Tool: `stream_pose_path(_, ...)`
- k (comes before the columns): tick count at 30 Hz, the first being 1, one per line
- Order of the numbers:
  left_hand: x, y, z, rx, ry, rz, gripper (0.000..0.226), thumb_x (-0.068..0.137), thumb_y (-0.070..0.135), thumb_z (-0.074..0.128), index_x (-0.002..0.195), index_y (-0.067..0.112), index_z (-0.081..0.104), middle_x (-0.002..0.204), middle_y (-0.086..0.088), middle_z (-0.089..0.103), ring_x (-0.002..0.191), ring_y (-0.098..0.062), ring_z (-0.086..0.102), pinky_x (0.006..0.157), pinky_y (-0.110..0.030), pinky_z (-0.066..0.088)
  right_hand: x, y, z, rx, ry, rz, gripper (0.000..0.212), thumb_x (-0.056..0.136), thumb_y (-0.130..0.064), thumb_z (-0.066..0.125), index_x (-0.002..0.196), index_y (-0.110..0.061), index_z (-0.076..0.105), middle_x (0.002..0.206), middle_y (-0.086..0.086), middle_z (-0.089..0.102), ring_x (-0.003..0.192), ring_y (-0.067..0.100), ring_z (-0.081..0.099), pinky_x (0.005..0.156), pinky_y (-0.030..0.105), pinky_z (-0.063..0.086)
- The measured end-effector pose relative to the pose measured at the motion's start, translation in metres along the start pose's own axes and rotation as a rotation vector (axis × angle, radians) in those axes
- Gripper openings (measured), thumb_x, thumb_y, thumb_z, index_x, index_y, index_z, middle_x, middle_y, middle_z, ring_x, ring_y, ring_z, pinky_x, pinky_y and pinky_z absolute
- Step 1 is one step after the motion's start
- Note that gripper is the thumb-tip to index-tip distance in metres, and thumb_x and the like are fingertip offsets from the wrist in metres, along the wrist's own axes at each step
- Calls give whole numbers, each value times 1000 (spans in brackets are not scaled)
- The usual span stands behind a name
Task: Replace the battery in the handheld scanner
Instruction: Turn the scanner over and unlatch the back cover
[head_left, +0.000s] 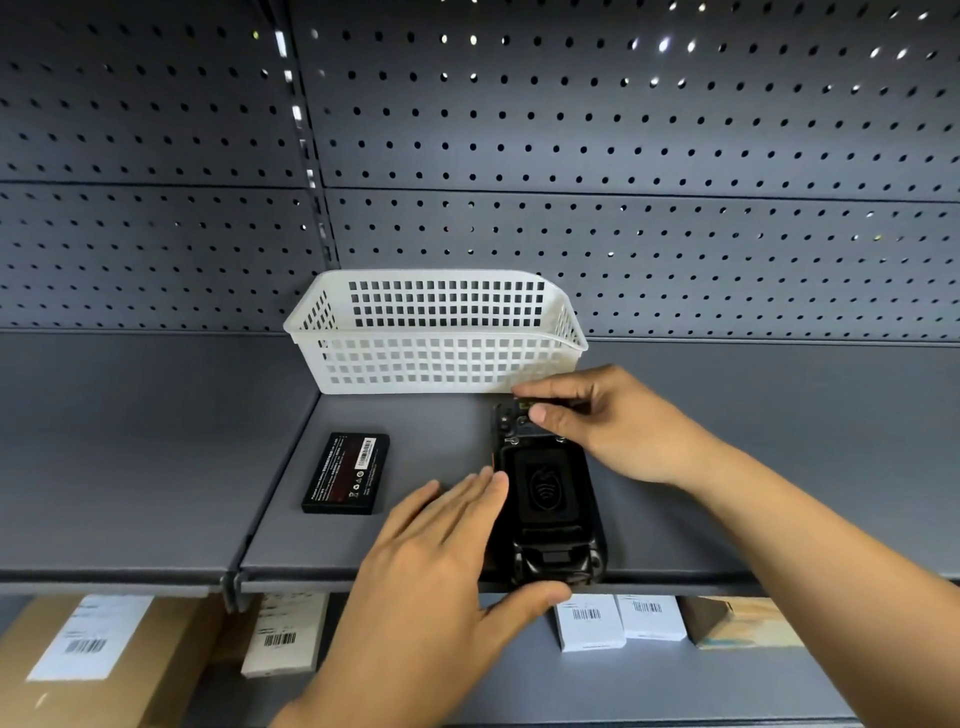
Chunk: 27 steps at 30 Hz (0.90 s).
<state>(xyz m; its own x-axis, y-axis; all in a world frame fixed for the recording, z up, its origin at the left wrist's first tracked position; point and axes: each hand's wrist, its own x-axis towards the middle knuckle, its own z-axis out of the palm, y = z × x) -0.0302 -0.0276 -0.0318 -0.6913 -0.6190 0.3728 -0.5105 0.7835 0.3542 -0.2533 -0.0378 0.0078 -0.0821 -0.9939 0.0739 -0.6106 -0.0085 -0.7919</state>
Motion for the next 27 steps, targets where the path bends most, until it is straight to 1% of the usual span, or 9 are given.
stream_pose_path(5,0,-5,4,18,-27,14,85,86,75,34,131,8,59,130,-4,65,120,-16,60,103,-34,33,0,2,1,-14,16,-9,29,91,-22,63,120,-24,68,126,-12,67,120,-4,56,113,28,38)
stream_pose_path(10,0,-8,4,5,9,26,86,87,75,29,130,7,59,127,-3,67,123,-12,45,107,-36,39,1,5,2,-85,-6,-1,33,85,-44,60,118,-39,65,128,-21,64,126,-5,51,118,45,27)
stream_pose_path(13,0,-7,2,-19,0,7,87,85,77,29,129,8,61,126,-1,68,121,-10,44,107,-35,37,-2,6,0,-18,-7,8,30,90,-28,63,120,-28,67,128,-15,65,123,-6,53,115,32,35)
stream_pose_path(15,0,-5,-1,-37,-31,-15,87,84,78,30,129,10,61,125,1,68,121,-9,45,106,-33,39,-3,5,1,-11,-2,6,30,91,-26,63,121,-27,67,128,-14,65,121,-8,54,113,26,36)
stream_pose_path(17,1,-2,-10,-72,-60,-30,87,79,83,31,133,19,58,127,7,66,121,-5,44,102,-29,44,-4,4,0,-10,-19,1,33,90,-28,63,124,-28,65,131,-15,63,123,-7,53,114,26,36)
stream_pose_path(20,14,-7,-37,-165,-85,-108,86,64,90,40,140,50,37,126,36,47,117,10,44,94,-10,36,-9,4,-12,12,-16,-15,42,88,-30,65,129,-28,60,131,-14,63,122,-3,55,112,29,39)
stream_pose_path(22,33,-14,-53,-164,-27,-77,70,71,81,47,134,53,41,117,37,52,106,10,52,83,-10,39,-17,6,-22,-22,-19,-15,43,86,-28,67,129,-28,60,126,-14,66,118,-1,59,108,27,43)
stream_pose_path(23,45,-18,-57,-160,-5,-64,58,76,72,52,130,51,49,116,33,57,103,8,54,84,-14,42,-22,8,-25,-29,-32,-6,42,86,-26,68,128,-26,61,123,-13,68,116,0,60,106,25,44)
stream_pose_path(27,82,-24,-50,-115,-147,-36,36,83,50,66,118,40,66,111,17,71,95,-3,64,88,-25,50,-35,13,-21,-103,13,-29,39,84,-22,72,122,-26,66,118,-15,70,111,-6,62,103,19,44)
